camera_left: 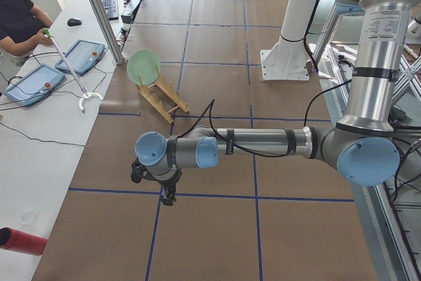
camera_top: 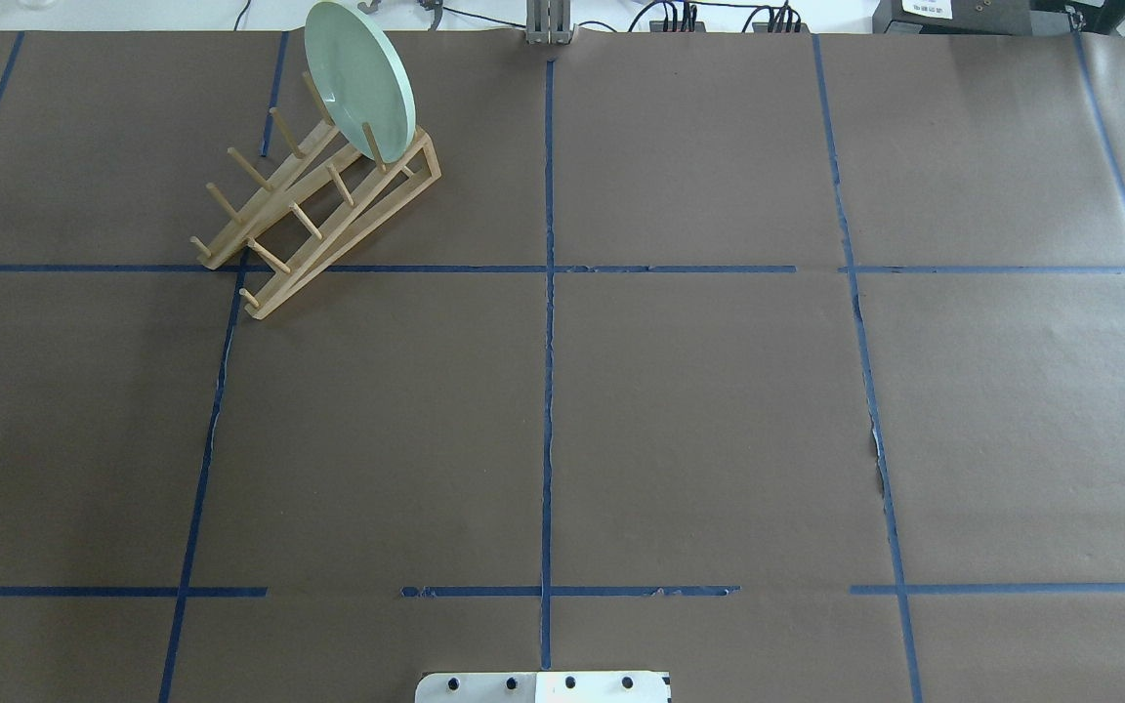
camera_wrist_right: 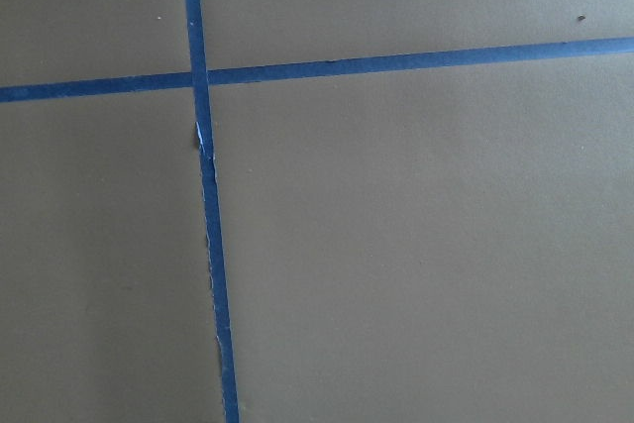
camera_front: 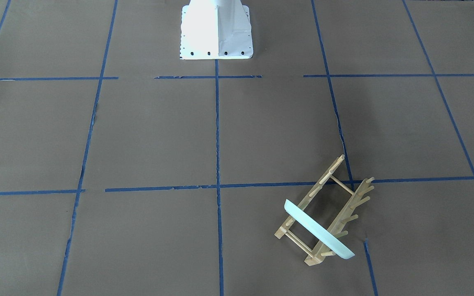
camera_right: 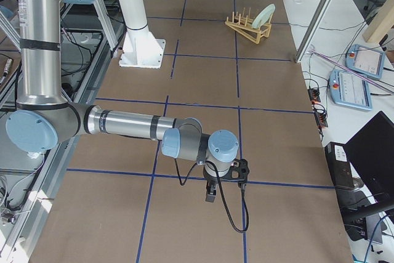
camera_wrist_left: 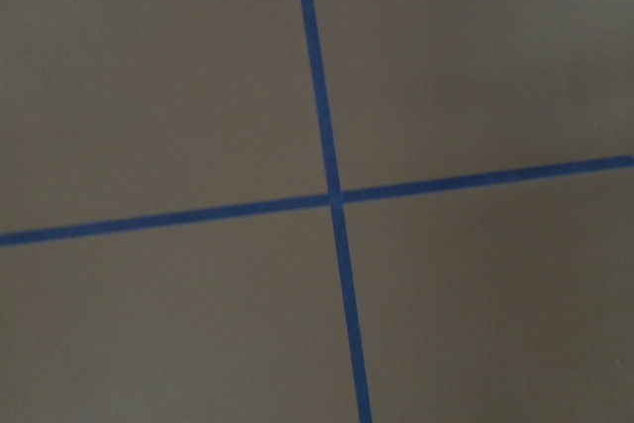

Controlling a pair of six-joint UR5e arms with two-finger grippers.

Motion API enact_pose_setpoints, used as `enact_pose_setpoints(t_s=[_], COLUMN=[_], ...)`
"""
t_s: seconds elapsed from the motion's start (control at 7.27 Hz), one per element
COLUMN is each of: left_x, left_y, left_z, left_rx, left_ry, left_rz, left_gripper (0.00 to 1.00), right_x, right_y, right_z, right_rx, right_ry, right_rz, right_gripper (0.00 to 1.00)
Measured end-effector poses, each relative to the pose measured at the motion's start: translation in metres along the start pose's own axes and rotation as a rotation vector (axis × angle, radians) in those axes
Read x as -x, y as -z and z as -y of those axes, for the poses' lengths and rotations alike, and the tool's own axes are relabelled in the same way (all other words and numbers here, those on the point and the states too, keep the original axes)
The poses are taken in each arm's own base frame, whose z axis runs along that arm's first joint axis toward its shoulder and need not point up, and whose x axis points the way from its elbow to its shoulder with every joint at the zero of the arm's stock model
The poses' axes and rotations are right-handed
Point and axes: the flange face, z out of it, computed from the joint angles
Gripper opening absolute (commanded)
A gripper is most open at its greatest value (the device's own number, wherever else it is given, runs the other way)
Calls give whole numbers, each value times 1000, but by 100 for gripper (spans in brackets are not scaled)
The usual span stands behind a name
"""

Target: Place plate on rack

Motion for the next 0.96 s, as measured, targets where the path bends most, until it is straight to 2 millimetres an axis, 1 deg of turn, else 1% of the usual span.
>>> enact_pose_setpoints(t_s=[0.14, 0.28, 0.69, 0.83, 0.96], left_x=[6, 3, -19, -18, -12], left_y=[-6, -4, 17, 25, 33], left_z=[-11, -16, -29, -32, -33], left_rx=[10, 7, -34, -48, -61], left_ry=[10, 8, -30, -30, -24], left_rz=[-4, -1, 13, 30, 69], left_gripper=[100, 100, 100, 100, 100], right_x=[0, 0, 0, 0, 0], right_y=[0, 0, 0, 0, 0], right_z=[0, 0, 0, 0, 0], right_rx=[0, -1, 0, 0, 0], right_ry=[0, 1, 1, 0, 0], right_rz=[0, 0, 0, 0, 0], right_gripper=[100, 100, 100, 100, 100])
